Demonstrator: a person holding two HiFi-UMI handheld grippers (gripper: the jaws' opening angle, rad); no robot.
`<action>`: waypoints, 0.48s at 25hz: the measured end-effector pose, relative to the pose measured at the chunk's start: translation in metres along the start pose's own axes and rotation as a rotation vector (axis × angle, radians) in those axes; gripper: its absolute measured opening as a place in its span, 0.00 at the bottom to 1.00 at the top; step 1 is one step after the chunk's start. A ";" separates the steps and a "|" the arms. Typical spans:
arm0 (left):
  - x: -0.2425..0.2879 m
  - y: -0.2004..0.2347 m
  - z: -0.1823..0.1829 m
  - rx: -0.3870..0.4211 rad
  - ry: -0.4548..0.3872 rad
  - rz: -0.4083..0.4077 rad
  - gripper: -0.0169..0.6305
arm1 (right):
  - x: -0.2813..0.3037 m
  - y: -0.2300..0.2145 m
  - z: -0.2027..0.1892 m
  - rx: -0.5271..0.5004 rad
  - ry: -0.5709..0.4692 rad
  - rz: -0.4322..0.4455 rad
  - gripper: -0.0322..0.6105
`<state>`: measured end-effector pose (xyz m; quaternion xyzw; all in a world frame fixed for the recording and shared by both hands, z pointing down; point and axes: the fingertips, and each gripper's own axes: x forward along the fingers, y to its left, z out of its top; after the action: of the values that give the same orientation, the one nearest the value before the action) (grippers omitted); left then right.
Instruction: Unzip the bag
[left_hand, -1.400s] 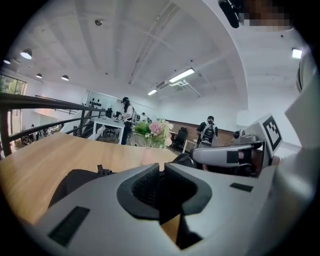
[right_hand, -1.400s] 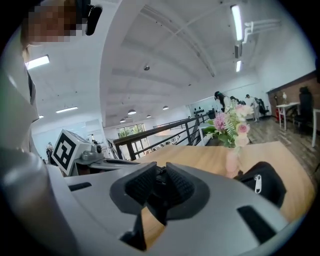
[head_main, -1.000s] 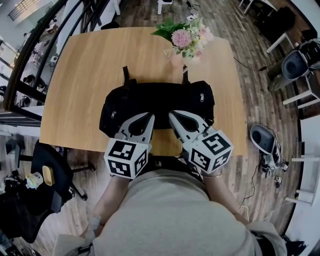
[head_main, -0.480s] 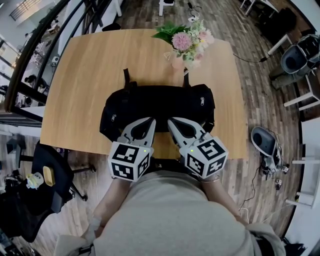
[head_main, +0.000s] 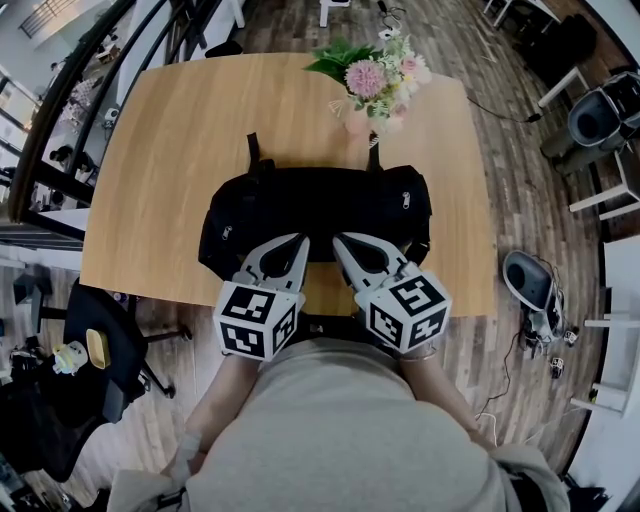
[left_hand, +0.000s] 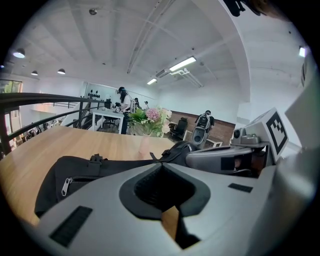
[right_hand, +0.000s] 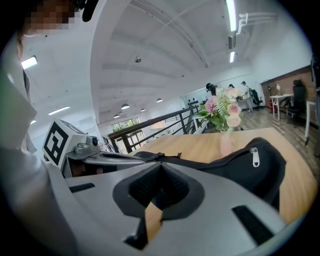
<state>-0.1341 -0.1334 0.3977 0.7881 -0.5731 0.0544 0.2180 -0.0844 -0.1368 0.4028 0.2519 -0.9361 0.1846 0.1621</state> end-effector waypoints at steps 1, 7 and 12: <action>0.000 0.001 -0.001 -0.006 0.002 0.000 0.06 | 0.000 0.000 -0.001 0.002 0.004 -0.001 0.06; 0.003 0.000 -0.006 -0.027 0.021 -0.013 0.06 | 0.002 -0.003 -0.004 0.010 0.015 -0.007 0.06; 0.003 -0.002 -0.005 -0.017 0.023 -0.019 0.06 | 0.001 -0.003 -0.003 0.014 0.011 -0.002 0.06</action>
<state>-0.1301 -0.1336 0.4020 0.7908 -0.5637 0.0563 0.2318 -0.0834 -0.1383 0.4064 0.2530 -0.9335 0.1924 0.1658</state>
